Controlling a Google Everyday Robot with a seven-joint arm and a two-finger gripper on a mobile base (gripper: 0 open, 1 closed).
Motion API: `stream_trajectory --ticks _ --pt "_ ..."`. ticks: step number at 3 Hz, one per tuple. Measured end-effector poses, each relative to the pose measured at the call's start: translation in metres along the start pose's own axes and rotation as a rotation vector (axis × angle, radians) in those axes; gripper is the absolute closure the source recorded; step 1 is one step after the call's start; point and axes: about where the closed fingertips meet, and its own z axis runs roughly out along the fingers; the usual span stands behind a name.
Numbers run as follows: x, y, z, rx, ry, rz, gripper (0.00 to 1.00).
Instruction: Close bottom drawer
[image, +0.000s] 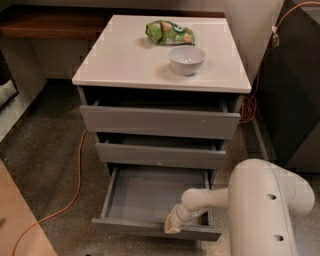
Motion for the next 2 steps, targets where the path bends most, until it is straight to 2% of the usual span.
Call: stream_trajectory --ticks 2 --pt "-0.0035 0.0037 0.0033 -0.018 -0.002 -0.012 1.0"
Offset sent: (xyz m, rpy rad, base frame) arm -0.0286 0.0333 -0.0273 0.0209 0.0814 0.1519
